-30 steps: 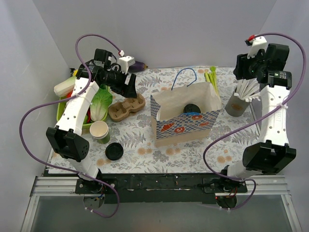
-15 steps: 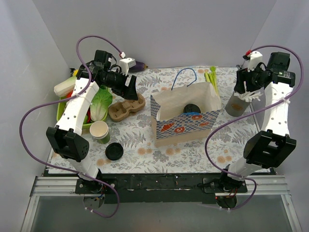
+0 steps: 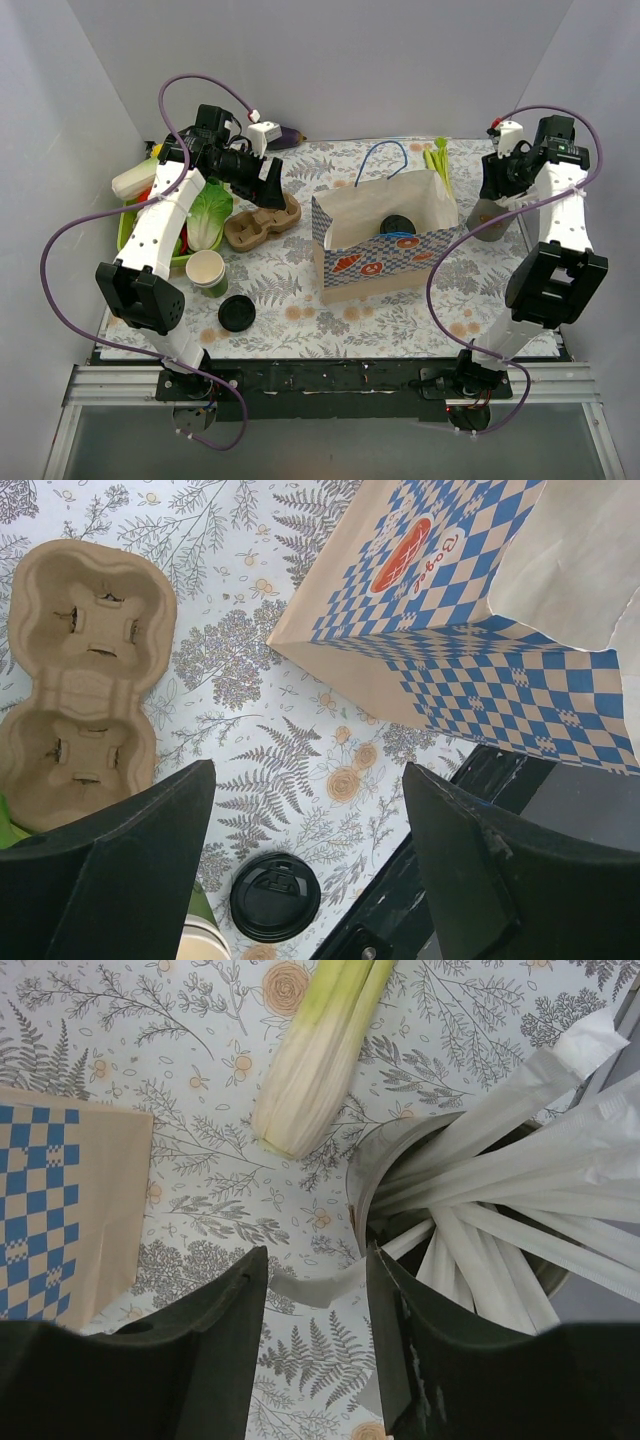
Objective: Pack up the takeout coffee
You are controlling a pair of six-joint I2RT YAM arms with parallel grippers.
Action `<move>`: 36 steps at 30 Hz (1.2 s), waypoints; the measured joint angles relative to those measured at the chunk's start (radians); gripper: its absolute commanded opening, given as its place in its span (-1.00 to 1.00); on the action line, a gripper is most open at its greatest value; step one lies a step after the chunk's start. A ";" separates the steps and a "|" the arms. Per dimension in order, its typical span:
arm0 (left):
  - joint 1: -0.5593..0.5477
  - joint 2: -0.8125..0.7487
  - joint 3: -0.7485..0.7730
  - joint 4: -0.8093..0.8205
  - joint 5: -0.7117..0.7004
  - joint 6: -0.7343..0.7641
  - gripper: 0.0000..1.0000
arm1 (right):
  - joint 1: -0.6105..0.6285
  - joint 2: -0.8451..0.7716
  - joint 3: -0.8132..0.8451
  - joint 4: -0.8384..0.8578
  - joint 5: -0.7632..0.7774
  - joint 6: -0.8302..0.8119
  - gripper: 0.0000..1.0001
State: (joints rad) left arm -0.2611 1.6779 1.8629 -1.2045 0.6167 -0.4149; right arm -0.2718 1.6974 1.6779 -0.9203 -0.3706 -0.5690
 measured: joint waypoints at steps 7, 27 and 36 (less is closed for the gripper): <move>0.000 0.000 -0.001 0.000 0.000 0.000 0.53 | 0.013 0.009 -0.012 0.038 0.040 0.002 -0.77; 0.000 0.045 0.027 0.002 0.050 0.020 0.52 | 0.013 -0.314 0.289 0.017 -0.108 0.165 -0.97; 0.000 0.141 0.071 -0.014 0.052 0.037 0.52 | 0.014 -0.455 0.323 0.277 -0.443 0.493 -0.97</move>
State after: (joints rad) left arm -0.2611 1.8191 1.9335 -1.2190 0.6685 -0.3779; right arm -0.2573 1.2419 2.0006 -0.6437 -0.8139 -0.0757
